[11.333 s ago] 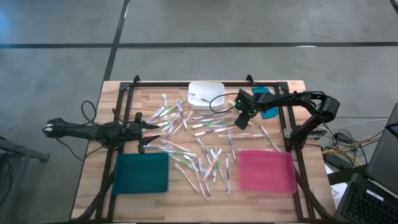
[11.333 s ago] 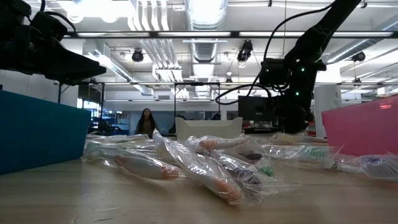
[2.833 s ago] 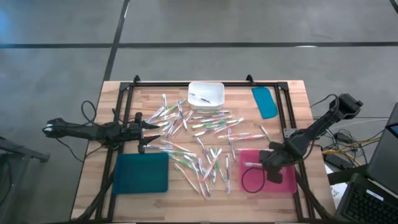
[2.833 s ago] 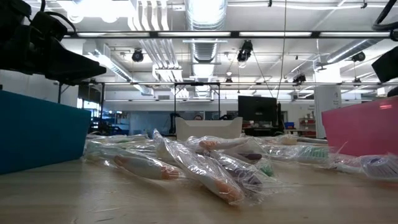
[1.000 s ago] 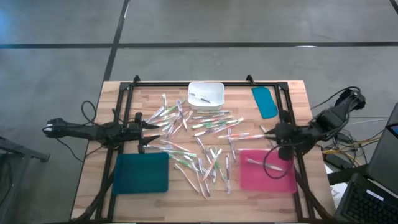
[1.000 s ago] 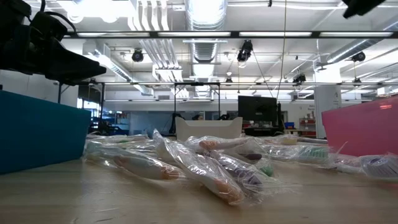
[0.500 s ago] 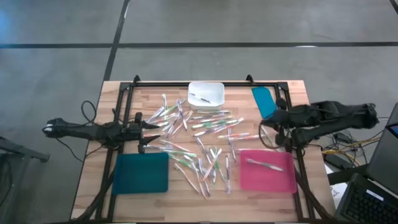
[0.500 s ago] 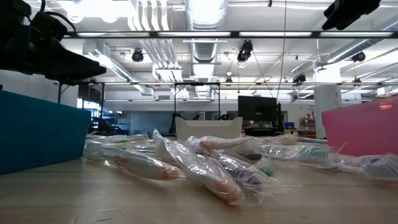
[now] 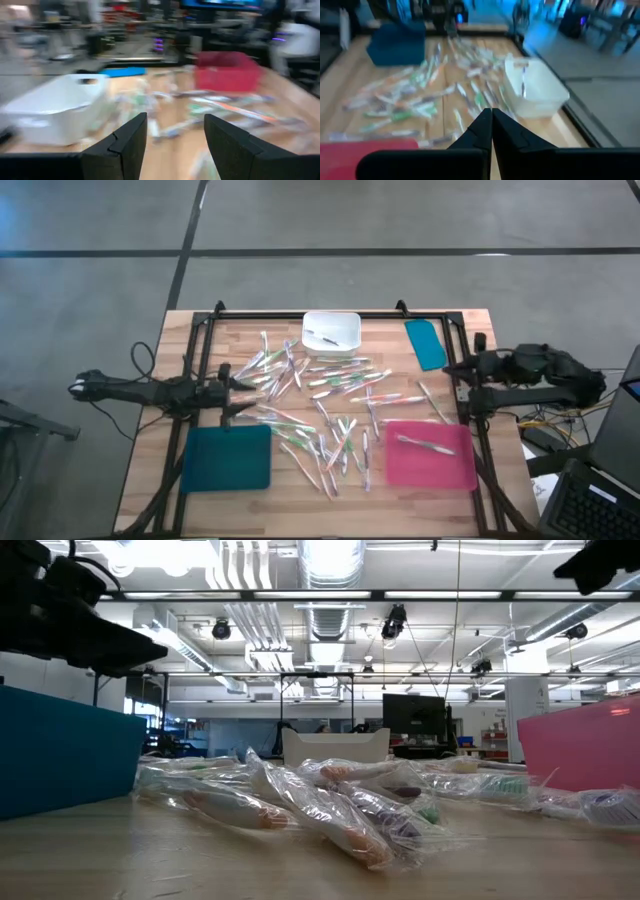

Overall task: Pick & Place Toothbrushes
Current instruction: Put the orange toothbrush into the blue bin

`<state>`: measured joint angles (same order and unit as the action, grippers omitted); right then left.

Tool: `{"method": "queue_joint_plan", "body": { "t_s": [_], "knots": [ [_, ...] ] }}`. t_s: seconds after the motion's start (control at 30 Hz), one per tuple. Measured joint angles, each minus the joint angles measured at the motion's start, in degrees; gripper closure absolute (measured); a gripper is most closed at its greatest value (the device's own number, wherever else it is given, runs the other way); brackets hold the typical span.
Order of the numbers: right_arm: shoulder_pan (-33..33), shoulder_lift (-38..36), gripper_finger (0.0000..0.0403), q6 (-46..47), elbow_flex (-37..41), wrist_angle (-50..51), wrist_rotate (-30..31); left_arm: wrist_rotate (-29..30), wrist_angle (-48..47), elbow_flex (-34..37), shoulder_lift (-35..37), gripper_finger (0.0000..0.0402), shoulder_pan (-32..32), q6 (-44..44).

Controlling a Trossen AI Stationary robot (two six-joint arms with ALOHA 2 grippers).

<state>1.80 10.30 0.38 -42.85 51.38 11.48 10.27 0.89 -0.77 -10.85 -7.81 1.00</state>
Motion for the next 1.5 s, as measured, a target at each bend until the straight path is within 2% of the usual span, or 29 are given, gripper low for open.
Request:
{"method": "queue_joint_plan", "body": {
  "t_s": [0.1,0.3,0.37,0.5,0.6,0.8,0.9,1.1,1.3,1.5],
  "knots": [
    [0.01,-3.99,0.0394,-0.02,0.02,0.23,0.48,-3.72,0.37,0.11,-0.57,0.0200,0.00,0.00],
    [0.02,-10.07,0.0394,0.00,0.02,0.25,0.45,-3.96,0.85,0.17,-0.80,0.0199,0.00,0.00],
    [0.02,-10.22,0.0394,0.02,-0.29,0.31,0.69,-3.86,1.18,0.17,-0.84,0.0199,0.00,1.37],
    [0.02,-8.90,0.0394,0.00,-0.86,0.10,0.46,-3.31,3.16,-0.20,-0.66,0.0199,0.00,10.07],
    [0.02,-7.82,0.0394,0.00,-0.90,0.31,0.58,-2.57,4.57,-0.17,-0.61,0.0199,0.00,11.63],
    [0.07,-5.92,0.0394,0.00,-0.87,0.25,0.56,-0.56,11.39,-0.04,-0.70,0.0199,0.04,6.83],
    [0.07,-5.04,0.0394,0.00,-0.87,0.28,0.47,-0.69,17.53,-0.04,-0.87,0.0199,0.04,0.48],
    [0.04,-4.55,0.0394,0.00,-0.87,0.30,0.49,-0.75,30.12,-0.02,-0.89,0.0199,0.00,-6.41],
    [0.04,-4.60,0.0394,0.00,-0.86,0.30,0.51,-0.75,29.79,-1.05,-2.70,0.0199,0.00,-6.82],
    [0.04,-4.58,0.0394,0.00,-0.85,0.30,0.51,-0.75,29.84,-5.86,-10.39,0.0199,0.00,-7.17]
  ]
}}
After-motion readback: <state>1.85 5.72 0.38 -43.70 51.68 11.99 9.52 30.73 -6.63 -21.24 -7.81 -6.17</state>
